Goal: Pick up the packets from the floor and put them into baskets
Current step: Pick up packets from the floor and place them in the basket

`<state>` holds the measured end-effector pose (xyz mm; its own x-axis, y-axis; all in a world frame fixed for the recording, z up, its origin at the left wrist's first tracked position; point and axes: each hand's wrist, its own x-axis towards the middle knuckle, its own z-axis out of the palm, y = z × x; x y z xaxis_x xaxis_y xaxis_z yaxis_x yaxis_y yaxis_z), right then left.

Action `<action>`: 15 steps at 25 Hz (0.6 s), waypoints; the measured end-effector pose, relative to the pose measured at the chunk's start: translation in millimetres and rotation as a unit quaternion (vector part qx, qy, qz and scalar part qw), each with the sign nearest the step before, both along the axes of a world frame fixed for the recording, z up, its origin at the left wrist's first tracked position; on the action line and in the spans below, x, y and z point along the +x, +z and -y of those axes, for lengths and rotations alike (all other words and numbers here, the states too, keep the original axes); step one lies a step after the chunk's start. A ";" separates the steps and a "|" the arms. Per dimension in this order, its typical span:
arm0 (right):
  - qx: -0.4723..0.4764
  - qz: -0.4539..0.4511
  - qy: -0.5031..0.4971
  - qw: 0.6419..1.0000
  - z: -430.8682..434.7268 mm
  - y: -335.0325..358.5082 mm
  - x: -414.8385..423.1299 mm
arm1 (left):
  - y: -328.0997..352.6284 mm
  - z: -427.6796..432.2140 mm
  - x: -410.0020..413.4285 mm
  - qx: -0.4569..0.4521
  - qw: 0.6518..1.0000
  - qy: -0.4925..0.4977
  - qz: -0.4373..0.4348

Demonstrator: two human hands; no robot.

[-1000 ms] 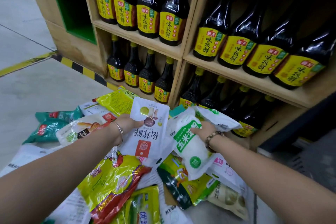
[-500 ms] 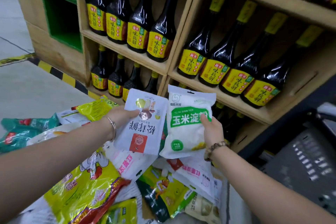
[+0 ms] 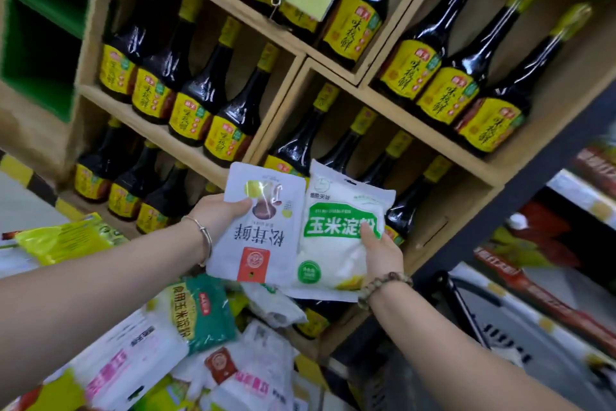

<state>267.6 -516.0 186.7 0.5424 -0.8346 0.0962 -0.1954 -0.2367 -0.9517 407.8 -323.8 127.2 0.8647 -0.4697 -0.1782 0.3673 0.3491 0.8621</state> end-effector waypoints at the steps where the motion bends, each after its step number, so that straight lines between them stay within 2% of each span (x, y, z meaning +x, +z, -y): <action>1: -0.008 0.002 -0.010 1.000 9.4 10.6 -9.0 | 9.0 10.5 -8.8 -0.014 1.000 -0.019 0.007; 7: 0.002 0.063 -0.040 0.997 58.9 57.9 -78.9 | 61.4 64.3 -89.6 -0.076 0.990 -0.109 0.042; 11: 0.018 0.089 -0.005 0.996 86.7 77.7 -128.6 | 89.6 94.5 -132.1 -0.106 0.986 -0.128 0.022; 15: -0.027 0.099 0.011 0.995 113.9 106.8 -154.8 | 101.4 123.6 -165.5 -0.115 0.985 -0.127 -0.008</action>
